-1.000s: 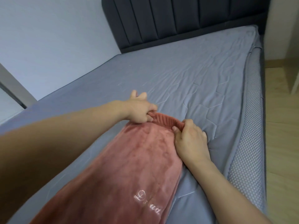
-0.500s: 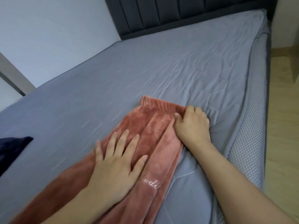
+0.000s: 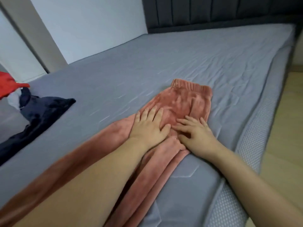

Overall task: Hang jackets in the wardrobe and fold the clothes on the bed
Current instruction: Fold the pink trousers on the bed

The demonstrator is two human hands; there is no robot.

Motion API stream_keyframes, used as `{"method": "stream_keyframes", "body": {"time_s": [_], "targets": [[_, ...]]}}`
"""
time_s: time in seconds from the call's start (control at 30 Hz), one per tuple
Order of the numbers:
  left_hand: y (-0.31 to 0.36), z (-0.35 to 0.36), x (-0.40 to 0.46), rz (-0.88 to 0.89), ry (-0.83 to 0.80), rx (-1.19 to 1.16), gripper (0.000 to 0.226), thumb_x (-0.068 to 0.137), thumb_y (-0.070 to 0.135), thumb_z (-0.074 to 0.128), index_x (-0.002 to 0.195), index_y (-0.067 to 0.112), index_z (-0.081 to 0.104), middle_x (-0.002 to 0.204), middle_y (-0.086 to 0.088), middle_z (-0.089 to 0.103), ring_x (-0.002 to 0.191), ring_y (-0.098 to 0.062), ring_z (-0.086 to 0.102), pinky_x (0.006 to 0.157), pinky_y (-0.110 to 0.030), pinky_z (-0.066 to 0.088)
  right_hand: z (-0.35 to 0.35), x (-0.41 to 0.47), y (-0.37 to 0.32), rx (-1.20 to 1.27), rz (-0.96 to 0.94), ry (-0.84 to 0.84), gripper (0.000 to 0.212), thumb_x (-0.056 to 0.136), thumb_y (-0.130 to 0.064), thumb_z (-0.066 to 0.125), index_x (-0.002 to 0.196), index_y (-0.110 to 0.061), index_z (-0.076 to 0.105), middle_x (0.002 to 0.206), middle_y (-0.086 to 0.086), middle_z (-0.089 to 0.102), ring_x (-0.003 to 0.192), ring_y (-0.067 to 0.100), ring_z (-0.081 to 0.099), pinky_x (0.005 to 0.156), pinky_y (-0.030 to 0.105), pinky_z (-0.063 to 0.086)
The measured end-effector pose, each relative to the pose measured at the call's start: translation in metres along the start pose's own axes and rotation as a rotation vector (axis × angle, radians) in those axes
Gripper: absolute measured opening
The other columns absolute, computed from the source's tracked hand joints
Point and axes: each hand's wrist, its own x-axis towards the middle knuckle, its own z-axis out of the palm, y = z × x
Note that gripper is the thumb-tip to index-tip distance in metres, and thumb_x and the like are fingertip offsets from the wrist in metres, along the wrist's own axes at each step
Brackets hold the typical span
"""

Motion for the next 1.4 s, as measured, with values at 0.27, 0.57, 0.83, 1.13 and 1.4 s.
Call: {"method": "stream_keyframes", "body": {"time_s": [0.27,0.57,0.83,1.13,1.4], "targets": [[-0.163,-0.014,-0.178,-0.268,-0.054,0.030,0.081,0.088,0.062,-0.003,0.146,0.024,0.037,0.143,-0.002,0.046,0.127,-0.027,0.044,0.105,-0.044,0.037,-0.006,-0.007,-0.060,-0.340,0.312,-0.121,0.040,0.094,-0.039,0.042,0.125,-0.023,0.062,0.145,0.002,0.046,0.139,0.023,0.031,0.117,0.054,0.010],[-0.196,-0.028,-0.285,-0.330,-0.194,-0.376,0.064,0.089,0.074,0.035,0.118,0.019,0.049,0.128,-0.006,0.059,0.113,-0.028,0.057,0.091,-0.036,0.046,0.043,-0.093,-0.151,-0.391,0.465,-0.298,0.067,0.096,-0.044,0.036,0.155,-0.032,0.006,0.163,-0.004,-0.007,0.149,0.018,-0.007,0.115,0.062,0.004],[-0.257,-0.026,-0.371,-0.325,-0.268,-0.529,0.059,0.093,0.065,0.041,0.085,0.011,0.064,0.091,-0.008,0.067,0.082,-0.024,0.061,0.070,-0.029,0.045,0.090,-0.175,-0.281,-0.072,-0.047,-0.376,0.040,0.101,-0.045,0.039,0.140,-0.038,0.048,0.153,-0.015,0.034,0.144,0.003,0.024,0.119,0.040,0.005],[-0.348,-0.028,-0.486,-0.161,-0.493,-0.798,0.047,0.085,0.064,0.055,0.092,0.019,0.065,0.098,0.006,0.065,0.087,-0.010,0.060,0.087,-0.025,0.045,0.130,-0.252,-0.383,-0.582,-0.410,-0.336,0.062,0.086,-0.033,0.041,0.145,-0.015,0.038,0.145,0.006,0.039,0.125,0.028,0.046,0.104,0.041,0.041],[-0.371,-0.036,-0.532,-0.133,-0.567,-1.377,0.042,0.090,-0.011,0.047,0.105,0.029,0.050,0.086,-0.015,0.063,0.068,-0.021,0.054,0.054,-0.028,0.041,0.172,-0.312,-0.481,-0.446,-0.952,-0.246,0.059,0.079,-0.048,0.064,0.120,-0.007,0.056,0.112,0.010,0.060,0.094,0.028,0.057,0.083,0.036,0.046]]}}
